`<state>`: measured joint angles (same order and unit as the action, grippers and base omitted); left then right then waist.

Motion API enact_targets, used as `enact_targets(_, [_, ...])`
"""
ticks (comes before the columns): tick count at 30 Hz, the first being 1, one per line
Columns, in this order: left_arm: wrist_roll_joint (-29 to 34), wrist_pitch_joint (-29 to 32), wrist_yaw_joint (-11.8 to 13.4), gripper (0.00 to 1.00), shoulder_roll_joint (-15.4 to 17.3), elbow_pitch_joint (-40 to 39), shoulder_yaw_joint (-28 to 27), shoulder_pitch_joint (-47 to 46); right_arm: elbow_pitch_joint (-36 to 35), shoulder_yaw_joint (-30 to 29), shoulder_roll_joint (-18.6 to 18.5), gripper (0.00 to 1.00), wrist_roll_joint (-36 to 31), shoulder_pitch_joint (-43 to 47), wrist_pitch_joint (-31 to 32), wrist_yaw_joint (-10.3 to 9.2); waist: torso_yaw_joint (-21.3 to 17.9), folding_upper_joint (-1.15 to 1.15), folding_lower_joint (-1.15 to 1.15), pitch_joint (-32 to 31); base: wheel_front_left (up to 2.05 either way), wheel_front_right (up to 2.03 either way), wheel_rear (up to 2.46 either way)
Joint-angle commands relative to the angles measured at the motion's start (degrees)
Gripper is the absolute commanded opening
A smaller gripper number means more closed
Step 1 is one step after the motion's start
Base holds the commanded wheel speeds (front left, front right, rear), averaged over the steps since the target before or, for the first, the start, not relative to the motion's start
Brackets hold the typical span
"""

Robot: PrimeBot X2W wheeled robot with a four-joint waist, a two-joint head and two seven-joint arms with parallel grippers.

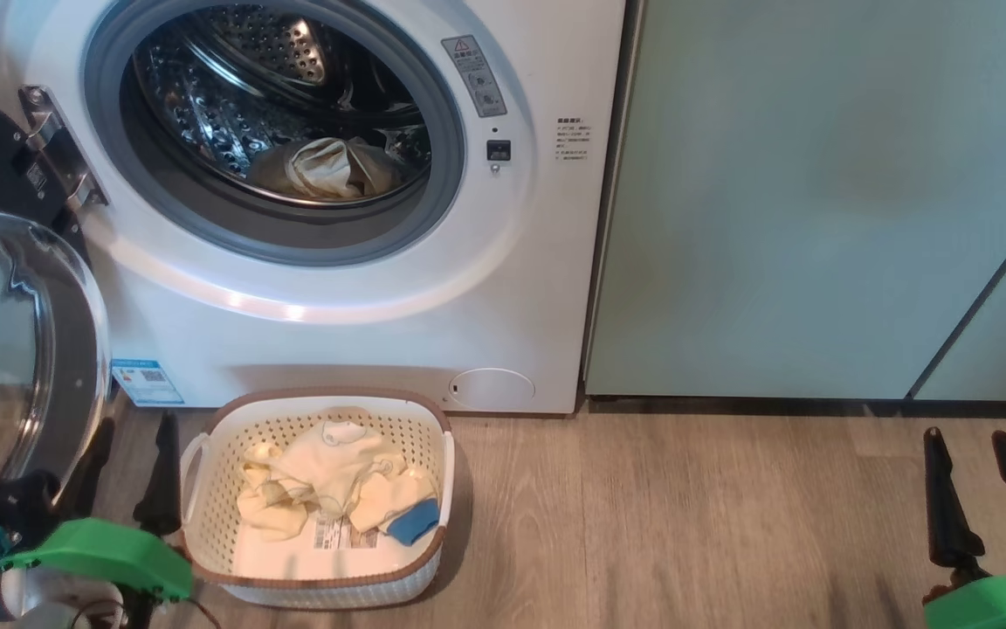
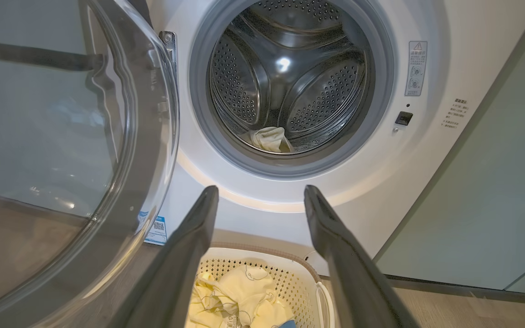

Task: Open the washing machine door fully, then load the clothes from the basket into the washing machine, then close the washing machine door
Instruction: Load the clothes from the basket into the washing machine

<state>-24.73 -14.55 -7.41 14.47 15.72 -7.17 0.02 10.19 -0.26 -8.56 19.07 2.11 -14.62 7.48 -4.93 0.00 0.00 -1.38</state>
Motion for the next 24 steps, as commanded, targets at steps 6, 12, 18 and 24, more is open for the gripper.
enact_targets(6, [0.5,-0.4,0.0,1.00,1.4,-1.7,-2.6,-1.9,-1.8,0.8,-0.9,1.00,-0.4,-1.2,-0.4,0.01,0.1,0.00,0.00,0.1,0.00,0.00,0.00])
enact_targets(12, [0.5,-0.4,-0.1,1.00,1.4,-1.5,-2.4,-2.0,-1.6,1.0,-0.8,1.00,-0.4,-1.0,-0.4,0.01,0.2,0.00,0.00,0.0,0.00,0.00,0.00])
enact_targets(18, [0.5,-0.4,-0.1,1.00,1.6,-1.5,-2.1,-2.0,-1.5,1.0,-0.8,1.00,-0.3,-0.9,-0.4,0.01,0.2,0.00,0.00,-0.1,0.00,0.00,0.00])
enact_targets(24, [0.3,-0.4,-0.1,1.00,1.9,-1.5,-1.7,-2.2,-1.7,1.0,-0.6,1.00,-0.3,-0.8,-0.4,0.01,0.4,0.00,0.00,0.1,0.00,0.00,0.00])
